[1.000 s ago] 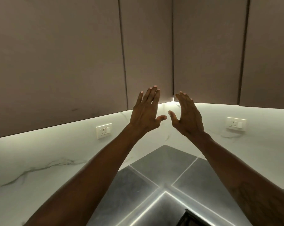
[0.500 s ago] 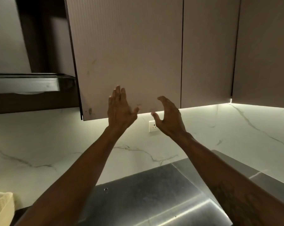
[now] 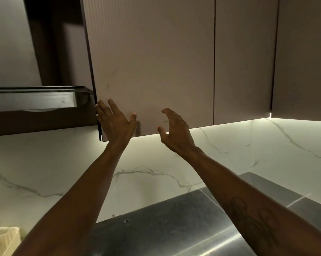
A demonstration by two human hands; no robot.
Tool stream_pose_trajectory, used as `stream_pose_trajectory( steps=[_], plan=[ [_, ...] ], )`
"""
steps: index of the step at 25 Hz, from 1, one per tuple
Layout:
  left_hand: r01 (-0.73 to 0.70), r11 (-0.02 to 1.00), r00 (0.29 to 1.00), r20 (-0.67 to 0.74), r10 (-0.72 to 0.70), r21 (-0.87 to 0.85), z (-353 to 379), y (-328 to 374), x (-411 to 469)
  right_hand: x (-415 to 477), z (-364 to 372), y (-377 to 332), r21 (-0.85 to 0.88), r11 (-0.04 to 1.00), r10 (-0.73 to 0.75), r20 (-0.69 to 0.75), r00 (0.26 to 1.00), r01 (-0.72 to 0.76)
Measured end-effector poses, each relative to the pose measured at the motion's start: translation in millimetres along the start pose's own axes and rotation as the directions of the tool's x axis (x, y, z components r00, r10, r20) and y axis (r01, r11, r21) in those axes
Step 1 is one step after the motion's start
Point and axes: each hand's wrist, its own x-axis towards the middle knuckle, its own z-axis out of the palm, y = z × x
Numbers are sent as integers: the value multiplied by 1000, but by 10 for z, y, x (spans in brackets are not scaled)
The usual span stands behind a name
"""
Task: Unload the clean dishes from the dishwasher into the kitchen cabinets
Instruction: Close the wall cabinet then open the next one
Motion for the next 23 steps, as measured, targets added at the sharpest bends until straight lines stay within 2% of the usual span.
stream_pose_trajectory(
  steps=[5, 11, 17, 20, 23],
  plan=[
    [-53, 997, 999, -6, 53, -48, -5, -118, 68, 134, 307, -299, -11, 1000, 26, -31, 999, -27],
    [72, 949, 997, 30, -66, -306, -142, -230, 163, 127, 647, -696, -42, 997, 68, -22, 997, -69],
    [139, 919, 990, 52, -129, -368, -221, -181, 108, 57, 729, -919, -61, 992, 107, -2, 994, -106],
    [185, 877, 982, 47, -184, -443, -299, -118, 126, 44, 651, -1016, -67, 992, 112, 10, 994, -111],
    [245, 772, 957, 22, -288, -587, -428, -16, 116, 0, 532, -1082, -78, 991, 108, 7, 994, -107]
  ],
)
